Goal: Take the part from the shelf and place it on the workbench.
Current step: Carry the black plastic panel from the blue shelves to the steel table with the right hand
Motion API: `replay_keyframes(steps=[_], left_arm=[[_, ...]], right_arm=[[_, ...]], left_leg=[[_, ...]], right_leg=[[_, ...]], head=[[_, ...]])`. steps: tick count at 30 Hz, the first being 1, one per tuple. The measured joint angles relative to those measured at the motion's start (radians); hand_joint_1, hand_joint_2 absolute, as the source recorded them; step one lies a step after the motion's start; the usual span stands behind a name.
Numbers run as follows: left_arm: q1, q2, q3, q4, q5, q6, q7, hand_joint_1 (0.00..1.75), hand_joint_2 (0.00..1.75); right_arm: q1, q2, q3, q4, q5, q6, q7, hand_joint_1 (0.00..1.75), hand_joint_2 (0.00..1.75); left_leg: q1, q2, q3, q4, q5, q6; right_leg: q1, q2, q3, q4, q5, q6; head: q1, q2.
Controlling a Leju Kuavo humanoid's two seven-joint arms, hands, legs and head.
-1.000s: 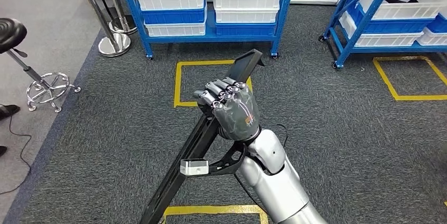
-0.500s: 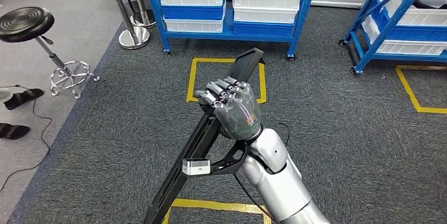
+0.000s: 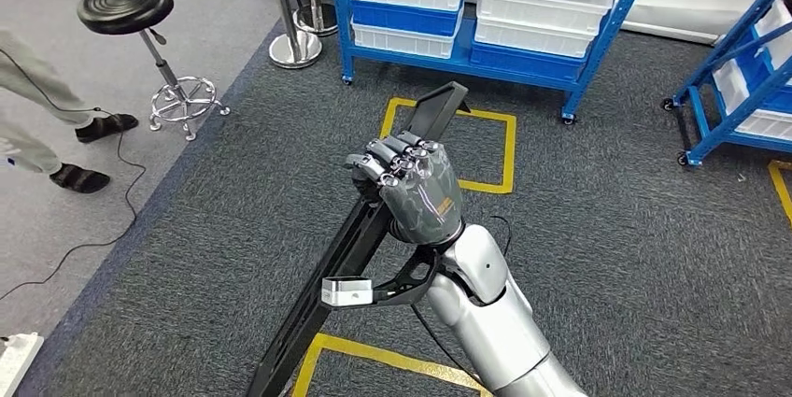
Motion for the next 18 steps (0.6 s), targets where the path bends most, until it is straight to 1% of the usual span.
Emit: replay_keyframes(steps=[1, 2, 3, 4, 5, 6, 7, 8, 9, 10, 11, 12, 13, 14, 15, 16, 17, 18], left_arm=[[0.000, -0.001, 0.000, 0.000, 0.000, 0.000, 0.000, 0.00, 1.75], [-0.001, -0.002, 0.000, 0.000, 0.000, 0.001, 0.000, 0.00, 1.75], [-0.002, -0.004, 0.000, 0.000, 0.001, 0.001, 0.000, 0.00, 1.75], [-0.002, -0.006, 0.001, 0.000, 0.002, 0.002, 0.000, 0.00, 1.75], [-0.001, -0.007, 0.001, 0.000, 0.003, 0.002, 0.001, 0.00, 1.75], [0.000, -0.008, 0.001, 0.000, 0.005, 0.003, 0.002, 0.00, 1.75], [0.001, -0.008, 0.002, 0.000, 0.007, 0.004, 0.002, 0.00, 1.75], [0.002, -0.009, 0.002, 0.000, 0.009, 0.004, 0.002, 0.00, 1.75], [0.002, -0.010, 0.003, 0.000, 0.010, 0.004, 0.002, 0.00, 1.75], [0.002, -0.011, 0.003, 0.000, 0.010, 0.004, 0.002, 0.00, 1.75], [0.002, -0.012, 0.004, 0.000, 0.010, 0.004, 0.002, 0.00, 1.75], [0.003, -0.012, 0.005, 0.000, 0.010, 0.003, 0.003, 0.00, 1.75], [0.003, -0.012, 0.005, 0.000, 0.010, 0.002, 0.003, 0.00, 1.75], [0.003, -0.012, 0.006, 0.000, 0.009, 0.002, 0.003, 0.00, 1.75], [0.003, -0.013, 0.006, 0.000, 0.009, 0.001, 0.003, 0.00, 1.75], [0.004, -0.013, 0.006, 0.000, 0.009, 0.001, 0.004, 0.00, 1.75], [0.004, -0.013, 0.006, 0.000, 0.008, 0.000, 0.004, 0.00, 1.75], [0.006, -0.013, 0.007, 0.000, 0.007, -0.001, 0.004, 0.00, 1.75]], right_arm=[[-0.003, -0.001, 0.004, 0.000, -0.022, 0.000, -0.002, 1.75, 1.75], [-0.005, -0.003, 0.008, 0.000, -0.050, 0.000, -0.003, 1.75, 1.75], [-0.007, -0.006, 0.013, 0.001, -0.078, 0.000, -0.004, 1.75, 1.75], [-0.008, -0.010, 0.019, 0.002, -0.100, 0.000, -0.003, 1.75, 1.75], [-0.008, -0.016, 0.024, 0.003, -0.115, 0.000, 0.001, 1.75, 1.75], [-0.007, -0.022, 0.030, 0.005, -0.122, 0.000, 0.007, 1.75, 1.75], [-0.007, -0.027, 0.035, 0.007, -0.124, 0.000, 0.014, 1.75, 1.75], [-0.008, -0.032, 0.039, 0.008, -0.125, 0.000, 0.020, 1.75, 1.75], [-0.009, -0.035, 0.042, 0.008, -0.128, 0.000, 0.024, 1.75, 1.75], [-0.011, -0.038, 0.046, 0.008, -0.131, 0.000, 0.025, 1.75, 1.75], [-0.013, -0.040, 0.049, 0.008, -0.134, 0.000, 0.026, 1.75, 1.75], [-0.014, -0.041, 0.053, 0.008, -0.137, 0.000, 0.026, 1.75, 1.75], [-0.015, -0.043, 0.055, 0.008, -0.138, 0.000, 0.026, 1.75, 1.75], [-0.015, -0.045, 0.056, 0.008, -0.138, 0.000, 0.026, 1.75, 1.75], [-0.015, -0.047, 0.058, 0.008, -0.138, 0.000, 0.026, 1.75, 1.75], [-0.017, -0.048, 0.060, 0.008, -0.137, 0.000, 0.027, 1.75, 1.75], [-0.018, -0.049, 0.062, 0.008, -0.136, 0.000, 0.028, 1.75, 1.75], [-0.018, -0.050, 0.064, 0.008, -0.135, 0.000, 0.029, 1.75, 1.75]], left_leg=[[0.003, -0.005, 0.001, -0.005, 0.004, 0.007], [0.005, -0.007, 0.003, -0.009, 0.007, 0.013], [0.004, -0.009, 0.002, -0.009, 0.007, 0.016], [0.004, -0.010, 0.001, -0.009, 0.007, 0.018], [0.003, -0.011, 0.001, -0.008, 0.007, 0.019], [0.002, -0.011, 0.000, -0.006, 0.006, 0.019], [0.002, -0.009, 0.000, -0.004, 0.004, 0.018], [0.002, -0.006, 0.000, 0.000, 0.002, 0.017], [0.001, -0.003, 0.000, 0.004, -0.001, 0.014], [-0.001, 0.000, -0.001, 0.009, -0.005, 0.011], [-0.003, 0.003, -0.002, 0.012, -0.007, 0.006], [-0.005, 0.008, -0.002, 0.013, -0.008, 0.002], [-0.007, 0.014, -0.003, 0.014, -0.008, -0.003], [-0.006, 0.019, -0.002, 0.013, -0.009, -0.008], [-0.005, 0.017, -0.003, 0.018, -0.015, -0.014], [-0.003, 0.008, -0.010, 0.036, -0.030, -0.020], [-0.001, -0.003, -0.025, 0.073, -0.056, -0.025], [0.002, -0.016, -0.047, 0.128, -0.088, -0.030]], right_leg=[[-0.002, 0.023, -0.009, 0.021, -0.016, 0.006], [-0.004, 0.053, -0.028, 0.063, -0.041, 0.010], [-0.006, 0.081, -0.057, 0.121, -0.070, 0.013], [-0.006, 0.095, -0.092, 0.186, -0.097, 0.015], [-0.007, 0.101, -0.121, 0.238, -0.111, 0.016], [-0.007, 0.103, -0.137, 0.259, -0.106, 0.016], [-0.007, 0.102, -0.134, 0.242, -0.082, 0.014], [-0.007, 0.096, -0.110, 0.187, -0.043, 0.011], [-0.005, 0.082, -0.080, 0.119, -0.009, 0.007], [-0.001, 0.068, -0.054, 0.060, 0.015, 0.002], [0.001, 0.058, -0.038, 0.021, 0.027, -0.004], [0.005, 0.055, -0.035, 0.007, 0.027, -0.009], [0.007, 0.062, -0.036, 0.005, 0.028, -0.013], [0.006, 0.071, -0.037, 0.003, 0.031, -0.018], [0.004, 0.078, -0.036, 0.000, 0.034, -0.024], [0.002, 0.085, -0.035, -0.003, 0.037, -0.029], [-0.001, 0.092, -0.035, -0.006, 0.040, -0.035], [-0.002, 0.099, -0.035, -0.006, 0.041, -0.037]], head=[[0.000, 0.000], [0.000, 0.000], [0.000, 0.000], [0.001, 0.000], [0.001, 0.000], [0.000, 0.000], [0.000, 0.000], [0.000, 0.000], [0.000, 0.000], [0.000, 0.000], [0.000, 0.000], [0.000, 0.000], [0.000, 0.000], [0.000, 0.000], [0.000, 0.000], [0.000, 0.000], [0.000, 0.000], [0.000, 0.000]])
